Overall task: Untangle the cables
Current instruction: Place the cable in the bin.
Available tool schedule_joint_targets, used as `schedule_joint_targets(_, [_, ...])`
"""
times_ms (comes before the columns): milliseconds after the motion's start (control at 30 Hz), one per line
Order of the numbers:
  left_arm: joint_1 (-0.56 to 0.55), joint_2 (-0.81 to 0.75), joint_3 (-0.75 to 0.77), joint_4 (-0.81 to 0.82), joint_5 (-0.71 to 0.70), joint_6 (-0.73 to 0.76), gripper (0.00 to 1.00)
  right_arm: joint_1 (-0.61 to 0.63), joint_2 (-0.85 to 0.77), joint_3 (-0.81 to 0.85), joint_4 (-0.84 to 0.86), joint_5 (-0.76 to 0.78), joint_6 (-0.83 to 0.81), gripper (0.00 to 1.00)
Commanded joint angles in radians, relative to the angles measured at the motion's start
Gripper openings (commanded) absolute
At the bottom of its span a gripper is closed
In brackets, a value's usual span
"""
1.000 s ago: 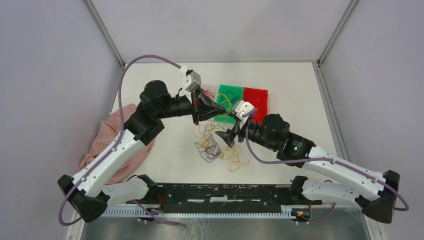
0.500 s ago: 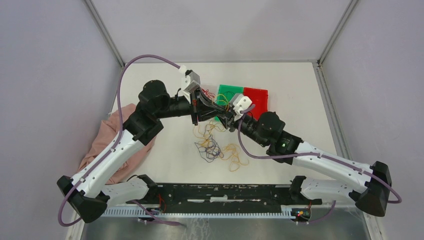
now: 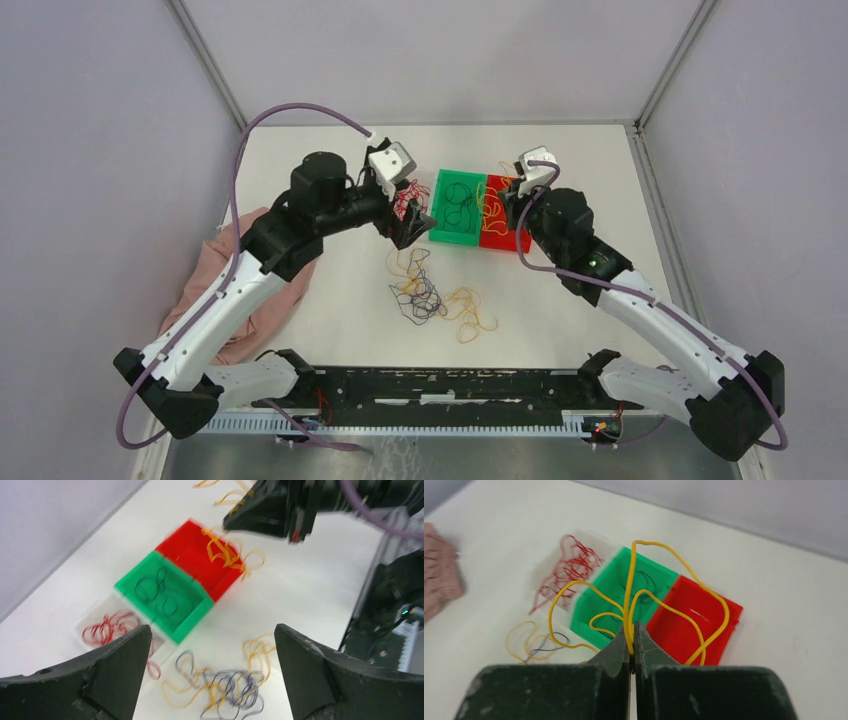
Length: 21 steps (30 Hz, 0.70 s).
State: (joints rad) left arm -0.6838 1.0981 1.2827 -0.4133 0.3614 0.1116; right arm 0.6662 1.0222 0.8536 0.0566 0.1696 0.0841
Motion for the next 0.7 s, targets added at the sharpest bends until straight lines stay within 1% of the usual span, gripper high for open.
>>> schedule_joint_targets(0, [0.014, 0.077, 0.092, -0.257, -0.190, 0.181, 0.99, -0.089, 0.092, 0.088, -0.235, 0.103, 0.097, 0.00])
schedule_joint_targets(167, [0.095, 0.064, 0.111, -0.253, -0.120, 0.138, 0.99, -0.178, 0.197, 0.116, -0.248, 0.141, 0.097, 0.00])
schedule_joint_targets(300, [0.176, 0.113, 0.187, -0.330, -0.072, 0.116, 0.99, -0.225, 0.291, 0.143, -0.211, 0.146, 0.108, 0.00])
schedule_joint_targets(400, [0.252, 0.156, 0.239, -0.374, -0.034, 0.107, 0.99, -0.240, 0.381, 0.199, -0.217, 0.139, 0.097, 0.00])
schedule_joint_targets(500, [0.313, 0.179, 0.274, -0.414, -0.010, 0.119, 0.99, -0.242, 0.479, 0.279, -0.259, 0.144, 0.069, 0.00])
schedule_joint_targets(633, [0.337, 0.169, 0.286, -0.428, 0.009, 0.143, 0.99, -0.244, 0.614, 0.398, -0.358, 0.174, 0.039, 0.01])
schedule_joint_targets(667, [0.341, 0.161, 0.284, -0.423, 0.016, 0.145, 0.99, -0.244, 0.640, 0.415, -0.378, 0.179, 0.037, 0.04])
